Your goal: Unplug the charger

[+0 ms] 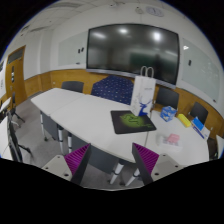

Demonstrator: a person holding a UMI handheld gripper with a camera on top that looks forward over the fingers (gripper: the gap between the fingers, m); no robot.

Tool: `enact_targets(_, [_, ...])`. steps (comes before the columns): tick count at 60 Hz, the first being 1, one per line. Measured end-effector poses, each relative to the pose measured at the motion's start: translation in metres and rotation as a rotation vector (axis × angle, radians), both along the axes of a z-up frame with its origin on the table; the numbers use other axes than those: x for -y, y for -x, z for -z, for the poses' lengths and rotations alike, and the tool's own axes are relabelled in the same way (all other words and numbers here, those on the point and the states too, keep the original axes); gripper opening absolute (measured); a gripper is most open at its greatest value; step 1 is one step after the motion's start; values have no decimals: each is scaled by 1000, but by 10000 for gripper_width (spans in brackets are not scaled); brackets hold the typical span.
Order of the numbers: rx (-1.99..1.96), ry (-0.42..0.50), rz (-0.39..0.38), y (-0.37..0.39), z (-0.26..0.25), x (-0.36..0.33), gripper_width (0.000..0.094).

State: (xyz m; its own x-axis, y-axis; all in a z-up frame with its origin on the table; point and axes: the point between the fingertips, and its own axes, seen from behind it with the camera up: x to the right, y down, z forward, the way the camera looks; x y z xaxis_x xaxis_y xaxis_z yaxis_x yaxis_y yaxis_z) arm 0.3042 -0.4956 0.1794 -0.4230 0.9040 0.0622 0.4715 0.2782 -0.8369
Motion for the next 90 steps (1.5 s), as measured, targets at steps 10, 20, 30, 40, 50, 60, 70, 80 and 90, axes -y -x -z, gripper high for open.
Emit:
enact_targets(10, [8,-4,148,24,5,-70,856])
enact_targets(20, [-1,-30,287,46,20,-160,855])
enact_targets(30, [6,-35,397,67,52,-233,856])
enact_targets(40, [-15,-11,460,102,76,-267,853])
enact_targets(50, [-48,29,487,150,96,-281,853])
enact_targets(60, [-75,67,489,203,116,-282,857])
enact_targets(70, [-103,70,466,256,134,-281,854])
enact_targets(80, [-115,89,462,297,148,-284,854])
enact_targets(90, [-103,79,451,310,160,-285,562])
